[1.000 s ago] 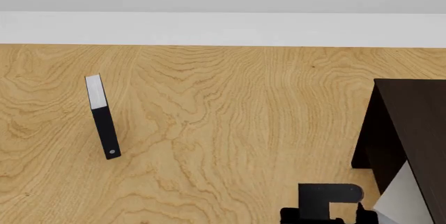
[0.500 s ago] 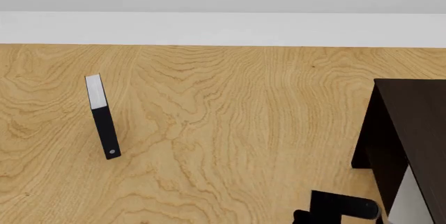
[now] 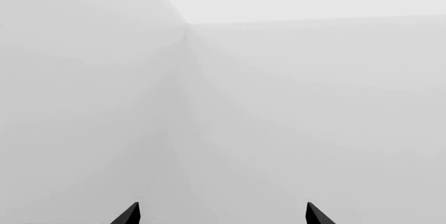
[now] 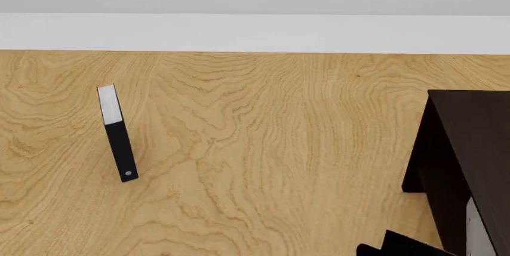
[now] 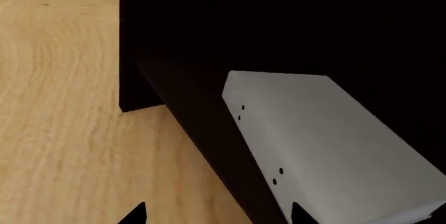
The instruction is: Pick up the book on the right and place it on the cabinet shelf.
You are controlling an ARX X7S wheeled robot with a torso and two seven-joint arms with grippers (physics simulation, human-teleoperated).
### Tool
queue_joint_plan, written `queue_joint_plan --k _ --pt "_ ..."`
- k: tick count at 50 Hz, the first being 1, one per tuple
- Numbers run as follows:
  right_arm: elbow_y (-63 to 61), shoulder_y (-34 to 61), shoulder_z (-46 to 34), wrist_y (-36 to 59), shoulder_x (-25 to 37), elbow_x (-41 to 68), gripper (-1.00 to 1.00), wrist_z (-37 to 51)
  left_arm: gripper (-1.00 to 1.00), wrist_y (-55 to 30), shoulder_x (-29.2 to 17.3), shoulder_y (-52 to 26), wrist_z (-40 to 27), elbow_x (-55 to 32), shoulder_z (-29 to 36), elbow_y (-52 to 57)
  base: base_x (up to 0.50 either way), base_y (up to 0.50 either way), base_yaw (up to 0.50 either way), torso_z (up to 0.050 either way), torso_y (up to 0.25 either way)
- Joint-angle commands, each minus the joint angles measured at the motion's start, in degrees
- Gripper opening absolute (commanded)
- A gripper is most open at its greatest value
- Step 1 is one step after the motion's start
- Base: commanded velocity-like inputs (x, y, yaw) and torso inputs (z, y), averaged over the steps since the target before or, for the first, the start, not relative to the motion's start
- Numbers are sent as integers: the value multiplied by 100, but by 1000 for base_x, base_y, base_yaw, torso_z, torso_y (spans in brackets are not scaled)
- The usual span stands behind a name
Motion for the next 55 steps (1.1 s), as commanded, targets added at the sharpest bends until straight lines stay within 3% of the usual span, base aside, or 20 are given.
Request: queue_joint_plan --k 1,13,29,42,55 --pt "-57 -81 705 349 236 -692 100 483 100 26 -31 92 -5 -77 -137 15 0 0 -9 0 10" --pt "533 334 1236 140 491 -535 100 773 100 0 -231 121 -133 -295 -321 11 -4 -5 -15 0 0" --pt "666 503 846 35 295 -589 100 524 100 11 -399 57 -311 -472 -336 22 -3 -7 -20 0 0" --pt "-298 635 -725 448 134 -938 100 -764 100 44 -381 73 -304 -450 -344 38 0 -1 -4 0 0" --pt "-1152 454 -1685 490 35 -772 100 -1851 100 38 -333 300 -264 -502 -638 91 0 0 0 0 0"
